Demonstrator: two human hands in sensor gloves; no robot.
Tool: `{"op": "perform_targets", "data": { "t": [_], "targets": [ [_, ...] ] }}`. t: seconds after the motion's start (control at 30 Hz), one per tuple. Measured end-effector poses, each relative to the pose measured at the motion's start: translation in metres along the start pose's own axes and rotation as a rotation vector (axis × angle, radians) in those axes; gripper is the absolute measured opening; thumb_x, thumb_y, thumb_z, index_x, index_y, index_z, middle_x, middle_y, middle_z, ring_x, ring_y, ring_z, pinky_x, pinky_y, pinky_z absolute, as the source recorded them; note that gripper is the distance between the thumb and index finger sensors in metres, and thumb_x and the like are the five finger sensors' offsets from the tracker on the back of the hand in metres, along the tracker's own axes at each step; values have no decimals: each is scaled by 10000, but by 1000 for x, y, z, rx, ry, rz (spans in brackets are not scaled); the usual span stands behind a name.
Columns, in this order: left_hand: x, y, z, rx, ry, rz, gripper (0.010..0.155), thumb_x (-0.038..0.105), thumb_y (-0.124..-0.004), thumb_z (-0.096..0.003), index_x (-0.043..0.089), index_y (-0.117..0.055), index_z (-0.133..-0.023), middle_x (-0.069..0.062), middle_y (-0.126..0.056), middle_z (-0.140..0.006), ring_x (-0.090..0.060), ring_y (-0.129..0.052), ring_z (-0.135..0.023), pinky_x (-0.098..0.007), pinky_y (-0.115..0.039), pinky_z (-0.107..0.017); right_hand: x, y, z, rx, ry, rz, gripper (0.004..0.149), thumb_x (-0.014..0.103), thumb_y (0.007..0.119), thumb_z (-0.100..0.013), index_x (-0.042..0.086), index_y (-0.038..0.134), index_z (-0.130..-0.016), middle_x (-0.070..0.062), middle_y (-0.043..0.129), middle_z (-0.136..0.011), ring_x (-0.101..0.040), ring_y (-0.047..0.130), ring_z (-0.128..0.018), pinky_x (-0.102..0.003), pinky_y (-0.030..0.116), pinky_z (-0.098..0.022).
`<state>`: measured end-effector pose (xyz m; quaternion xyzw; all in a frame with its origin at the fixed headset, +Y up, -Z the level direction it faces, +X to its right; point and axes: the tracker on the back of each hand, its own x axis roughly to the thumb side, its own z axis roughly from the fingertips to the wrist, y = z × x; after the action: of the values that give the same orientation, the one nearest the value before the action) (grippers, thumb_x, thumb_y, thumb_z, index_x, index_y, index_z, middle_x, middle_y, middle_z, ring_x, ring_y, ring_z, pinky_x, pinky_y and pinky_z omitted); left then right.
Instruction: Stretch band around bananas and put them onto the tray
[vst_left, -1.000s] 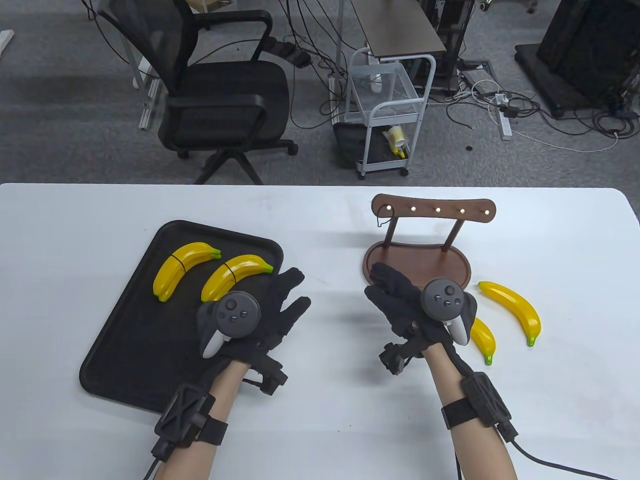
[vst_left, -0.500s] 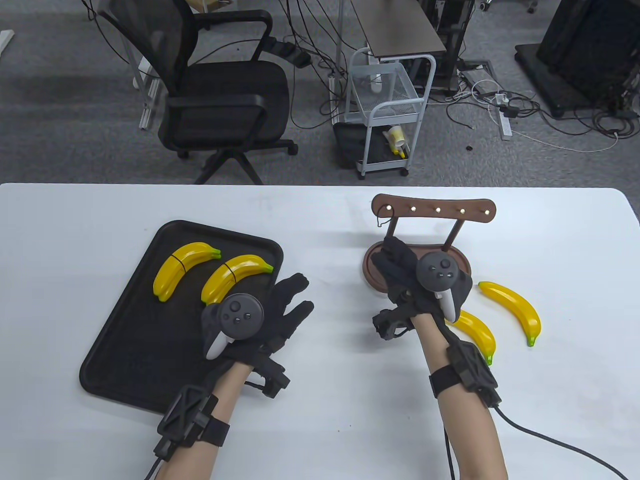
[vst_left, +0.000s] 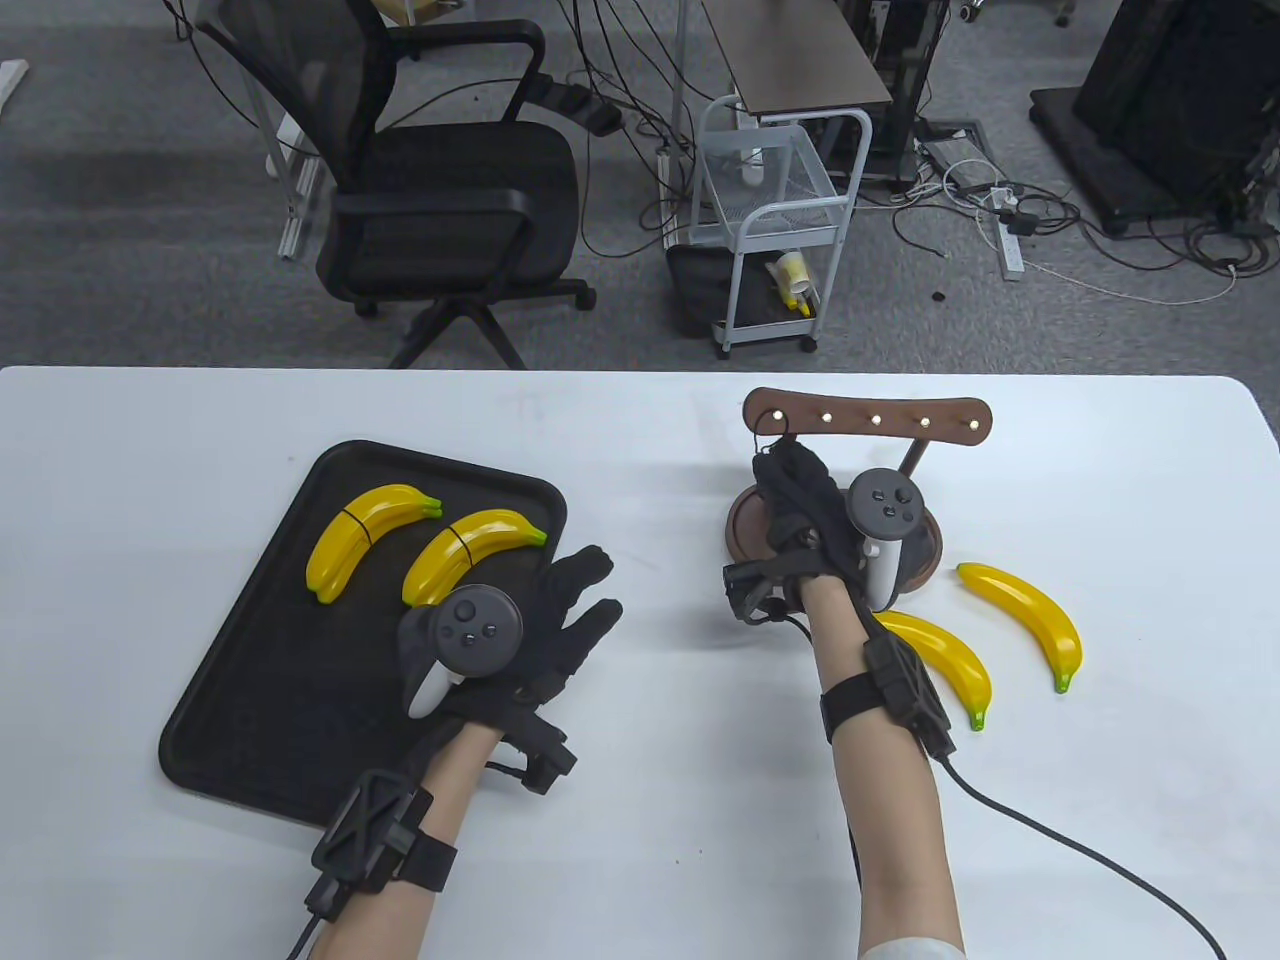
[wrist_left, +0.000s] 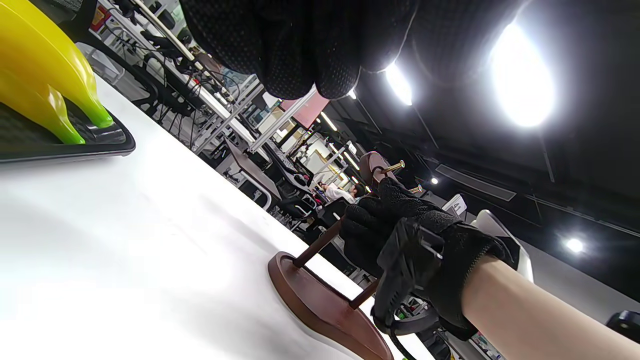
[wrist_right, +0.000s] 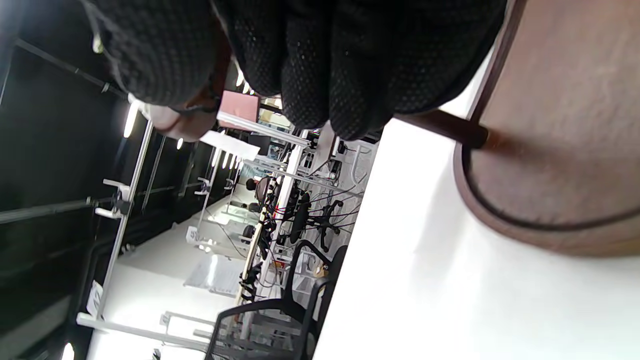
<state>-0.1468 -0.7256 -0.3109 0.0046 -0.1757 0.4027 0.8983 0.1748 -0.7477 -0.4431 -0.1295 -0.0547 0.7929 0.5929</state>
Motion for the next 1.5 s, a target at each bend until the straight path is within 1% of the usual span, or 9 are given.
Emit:
{"op": "perform_targets", "data": {
  "t": [0.1,0.33,0.53,0.9,1.03,1.17,1.3,1.5],
  "targets": [
    [0,0,0,-1,5,-1,582,483,-701,-618,259,-523,-1124,-18,-635,-1189,-331,-712,-1083,-500,-594,-815,-5,5,-4,13,45,-106,595,431,768,-530,99,675,-1015,-141,823,-944,-354,902,-776,-507,785,-540],
    [0,1,0,-2,12,-3,578,482,-700,-618,259,-528,-1123,-21,-639,-1187,-334,-713,-1082,-503,-593,-814,-11,14,-7,10,113,-243,511,411,774,-535,123,741,-956,-98,887,-867,-309,947,-707,-484,808,-506],
    [0,1,0,-5,12,-4,576,482,-700,-618,259,-531,-1122,-21,-641,-1187,-337,-715,-1080,-504,-594,-812,-11,14,-7,-8,123,-259,411,387,761,-554,160,792,-896,-53,927,-798,-274,974,-653,-468,821,-477],
    [0,1,1,-10,14,-6,577,481,-701,-617,257,-532,-1122,-21,-644,-1185,-338,-716,-1079,-505,-595,-811,2,0,-1,-33,48,-164,391,379,751,-571,128,815,-864,-53,946,-749,-272,987,-606,-470,825,-452],
    [0,1,1,-11,15,-4,575,481,-701,-617,258,-534,-1121,-21,-643,-1185,-336,-715,-1080,-505,-595,-811,10,-7,3,-27,25,-160,389,377,753,-571,126,819,-861,-53,949,-743,-272,989,-601,-470,825,-449],
    [0,0,1,-16,14,-4,576,481,-702,-617,257,-534,-1121,-23,-645,-1184,-339,-717,-1078,-505,-595,-810,21,-14,8,-17,-14,-119,385,367,752,-574,120,822,-860,-62,952,-741,-278,990,-598,-474,825,-446],
    [1,-2,1,-23,13,-7,576,480,-702,-617,257,-536,-1121,-24,-645,-1184,-339,-718,-1078,-505,-596,-809,32,-20,14,14,-63,-87,377,357,750,-576,119,826,-858,-68,953,-742,-286,990,-598,-481,823,-444],
    [1,-3,1,-25,10,-9,577,480,-703,-616,255,-536,-1121,-26,-646,-1183,-339,-719,-1077,-506,-597,-808,47,-30,35,69,-167,-45,379,350,742,-582,104,826,-858,-78,954,-738,-294,992,-592,-488,823,-437]
  ]
}}
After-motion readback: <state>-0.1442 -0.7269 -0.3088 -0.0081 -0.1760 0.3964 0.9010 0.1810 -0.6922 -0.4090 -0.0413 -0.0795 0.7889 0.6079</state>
